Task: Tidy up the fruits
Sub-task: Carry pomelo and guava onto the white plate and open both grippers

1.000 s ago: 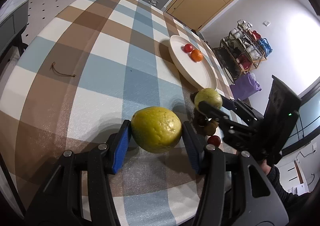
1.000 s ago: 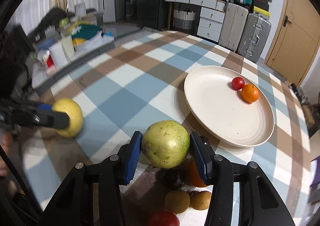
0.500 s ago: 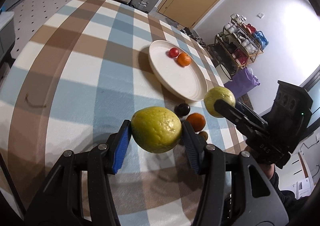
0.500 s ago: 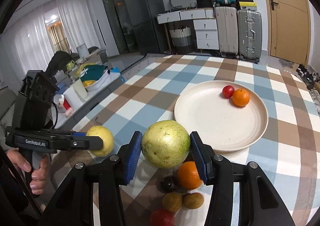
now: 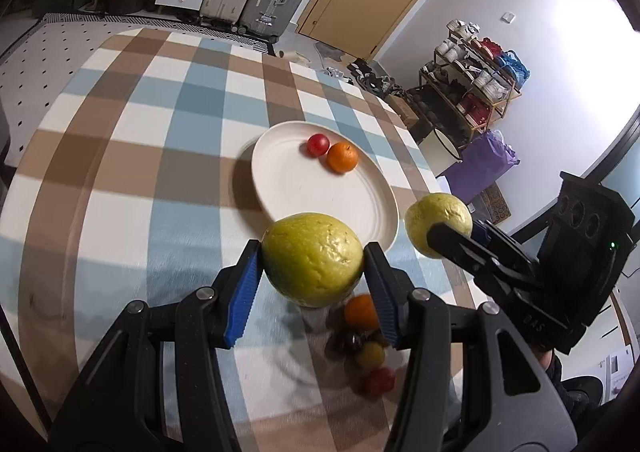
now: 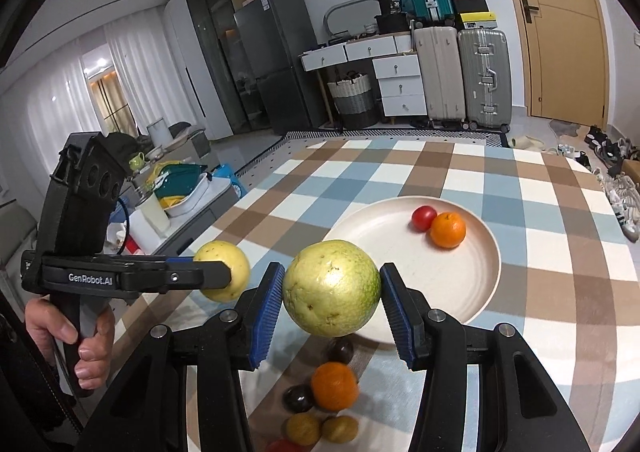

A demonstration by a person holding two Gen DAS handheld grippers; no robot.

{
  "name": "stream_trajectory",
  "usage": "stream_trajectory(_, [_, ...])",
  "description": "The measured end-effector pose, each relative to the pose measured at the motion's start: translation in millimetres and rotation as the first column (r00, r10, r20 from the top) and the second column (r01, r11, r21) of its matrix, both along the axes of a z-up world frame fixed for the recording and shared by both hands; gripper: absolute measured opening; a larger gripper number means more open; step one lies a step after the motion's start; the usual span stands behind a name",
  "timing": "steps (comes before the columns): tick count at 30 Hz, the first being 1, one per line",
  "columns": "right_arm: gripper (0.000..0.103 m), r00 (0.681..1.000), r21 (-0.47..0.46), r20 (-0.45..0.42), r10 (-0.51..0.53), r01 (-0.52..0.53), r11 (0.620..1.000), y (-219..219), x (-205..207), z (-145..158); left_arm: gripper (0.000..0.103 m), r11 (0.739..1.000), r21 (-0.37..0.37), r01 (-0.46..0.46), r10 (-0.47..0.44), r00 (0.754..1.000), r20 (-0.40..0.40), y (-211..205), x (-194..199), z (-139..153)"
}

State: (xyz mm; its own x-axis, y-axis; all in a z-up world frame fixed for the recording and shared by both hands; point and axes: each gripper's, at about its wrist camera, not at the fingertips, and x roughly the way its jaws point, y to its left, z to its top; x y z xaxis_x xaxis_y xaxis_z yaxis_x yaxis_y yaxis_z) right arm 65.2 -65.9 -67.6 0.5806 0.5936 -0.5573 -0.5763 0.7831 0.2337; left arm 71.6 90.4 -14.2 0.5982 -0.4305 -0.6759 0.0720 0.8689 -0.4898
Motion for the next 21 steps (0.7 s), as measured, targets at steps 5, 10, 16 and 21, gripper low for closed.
stream_trajectory(5, [0.05, 1.0, 0.002, 0.006, -0.006, 0.006, 1.0, -3.0, 15.7, 2.6, 0.049, 1.0, 0.005, 0.019, -0.019, 1.0, -0.011, -7.5, 25.4, -1.0])
stream_trajectory(10, [0.05, 1.0, 0.003, -0.002, -0.011, 0.011, 1.0, -0.4, 32.8, -0.6, 0.049, 1.0, 0.008, 0.028, -0.028, 0.999, -0.018, -11.0, 54.1, -4.4])
stream_trajectory(16, [0.05, 1.0, -0.006, -0.001, -0.009, 0.009, 1.0, 5.2, 54.3, -3.8, 0.049, 1.0, 0.008, 0.027, -0.026, 0.999, -0.036, -9.0, 87.6, -12.0])
stream_trajectory(21, [0.05, 1.0, -0.033, 0.0, -0.013, 0.013, 0.999, 10.0, 70.7, -12.4, 0.049, 0.999, 0.004, 0.035, -0.035, 0.998, -0.049, -12.9, 112.9, -19.2])
